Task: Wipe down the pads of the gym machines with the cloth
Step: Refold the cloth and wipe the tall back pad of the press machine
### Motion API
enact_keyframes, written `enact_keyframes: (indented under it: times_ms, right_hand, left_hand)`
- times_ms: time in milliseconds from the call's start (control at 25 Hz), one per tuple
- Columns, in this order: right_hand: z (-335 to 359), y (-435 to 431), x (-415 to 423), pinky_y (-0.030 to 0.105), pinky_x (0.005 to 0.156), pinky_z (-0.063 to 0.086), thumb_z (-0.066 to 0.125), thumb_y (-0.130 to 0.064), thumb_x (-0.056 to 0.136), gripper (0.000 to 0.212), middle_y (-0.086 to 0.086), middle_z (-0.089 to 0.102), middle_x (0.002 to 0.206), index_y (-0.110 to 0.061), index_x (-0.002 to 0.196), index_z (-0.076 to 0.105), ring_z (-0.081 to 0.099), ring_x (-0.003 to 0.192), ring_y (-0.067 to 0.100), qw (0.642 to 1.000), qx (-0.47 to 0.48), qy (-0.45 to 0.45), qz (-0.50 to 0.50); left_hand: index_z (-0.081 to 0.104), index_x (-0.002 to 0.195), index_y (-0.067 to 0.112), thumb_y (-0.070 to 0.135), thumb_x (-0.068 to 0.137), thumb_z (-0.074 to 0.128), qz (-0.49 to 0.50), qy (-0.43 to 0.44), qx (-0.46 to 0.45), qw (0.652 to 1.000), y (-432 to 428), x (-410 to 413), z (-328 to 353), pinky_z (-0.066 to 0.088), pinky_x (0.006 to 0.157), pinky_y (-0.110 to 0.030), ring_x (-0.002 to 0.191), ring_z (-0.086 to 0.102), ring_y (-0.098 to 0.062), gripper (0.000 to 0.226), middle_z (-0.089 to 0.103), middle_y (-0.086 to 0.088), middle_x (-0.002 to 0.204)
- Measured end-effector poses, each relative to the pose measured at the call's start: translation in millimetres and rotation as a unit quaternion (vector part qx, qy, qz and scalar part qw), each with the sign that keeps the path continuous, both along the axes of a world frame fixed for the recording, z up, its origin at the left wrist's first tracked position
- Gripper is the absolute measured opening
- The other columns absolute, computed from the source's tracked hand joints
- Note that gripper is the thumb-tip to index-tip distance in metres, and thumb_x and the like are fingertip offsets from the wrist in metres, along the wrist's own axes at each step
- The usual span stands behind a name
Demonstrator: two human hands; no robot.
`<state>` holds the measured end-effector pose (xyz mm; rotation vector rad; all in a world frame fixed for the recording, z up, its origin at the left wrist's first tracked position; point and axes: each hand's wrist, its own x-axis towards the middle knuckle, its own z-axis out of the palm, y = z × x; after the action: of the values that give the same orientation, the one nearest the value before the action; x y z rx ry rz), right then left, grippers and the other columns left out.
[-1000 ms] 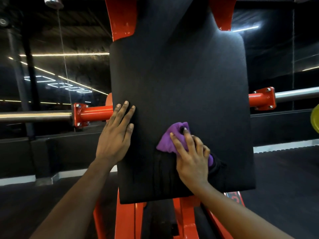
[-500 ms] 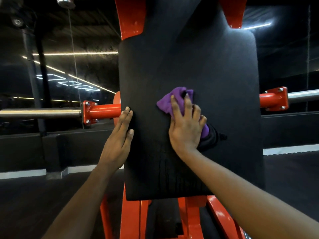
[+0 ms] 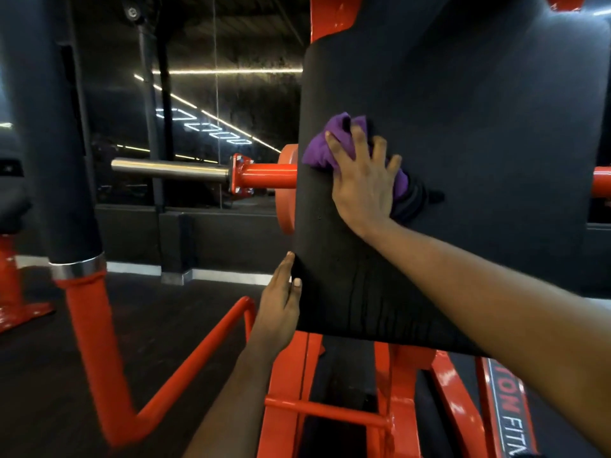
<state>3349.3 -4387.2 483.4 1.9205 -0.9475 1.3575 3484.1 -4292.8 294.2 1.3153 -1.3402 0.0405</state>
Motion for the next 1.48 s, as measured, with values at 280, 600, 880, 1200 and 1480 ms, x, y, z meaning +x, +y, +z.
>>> enact_keyframes:
  times_ms: [280,600,880,1200,1480]
  right_hand:
    - [-94,-8,14,0.057,0.1,0.04,0.062,-0.02,0.087,0.069,0.007,0.036,0.16,-0.031,0.152,0.042,0.029,0.131,0.038,0.973,-0.109,0.192,0.072]
    - [-141,-8,-55,0.048,0.086,0.039,0.063,-0.018,0.085,0.068,0.003,0.038,0.159,-0.037,0.149,0.047,0.047,0.116,0.035,0.983,-0.06,0.169,0.034]
    - [-69,31,-59,0.047,0.109,0.038,0.066,-0.029,0.092,0.062,0.006,0.029,0.153,-0.035,0.149,0.042,0.037,0.131,0.026,0.94,0.133,-0.196,0.244]
    - [-57,11,-81,0.048,0.113,0.034,0.066,-0.064,0.083,0.088,0.003,0.023,0.159,-0.027,0.154,0.029,0.029,0.143,0.024,0.958,0.099,-0.147,0.226]
    - [-72,-42,-111,0.046,0.108,0.029,0.036,-0.055,0.104,0.066,0.001,0.017,0.168,-0.022,0.16,0.023,0.026,0.144,0.025,0.999,0.023,-0.042,-0.013]
  left_hand:
    - [0.038,0.153,0.012,0.041,0.105,0.039,0.011,0.018,0.029,0.999,10,0,-21,0.03,0.12,-0.029,0.142,0.039,-0.009,0.056,0.045,-0.004,0.154]
    - [0.058,0.133,0.021,0.021,0.101,0.038,0.048,-0.037,-0.039,0.997,20,-15,5,0.045,0.107,-0.043,0.124,0.057,-0.011,0.037,0.064,0.004,0.13]
    - [0.059,0.121,0.035,0.036,0.104,0.042,-0.084,-0.022,-0.062,0.994,33,-41,107,0.051,0.078,-0.026,0.094,0.064,0.001,0.024,0.068,0.008,0.107]
    - [0.045,0.115,0.006,-0.001,0.09,0.048,0.06,-0.238,-0.031,0.969,4,-44,214,0.048,0.081,-0.038,0.089,0.063,-0.037,0.026,0.065,-0.015,0.092]
    - [0.053,0.123,0.013,0.012,0.093,0.044,0.324,-0.225,-0.173,0.903,-48,-59,140,0.045,0.087,-0.04,0.109,0.051,-0.032,0.031,0.052,-0.016,0.123]
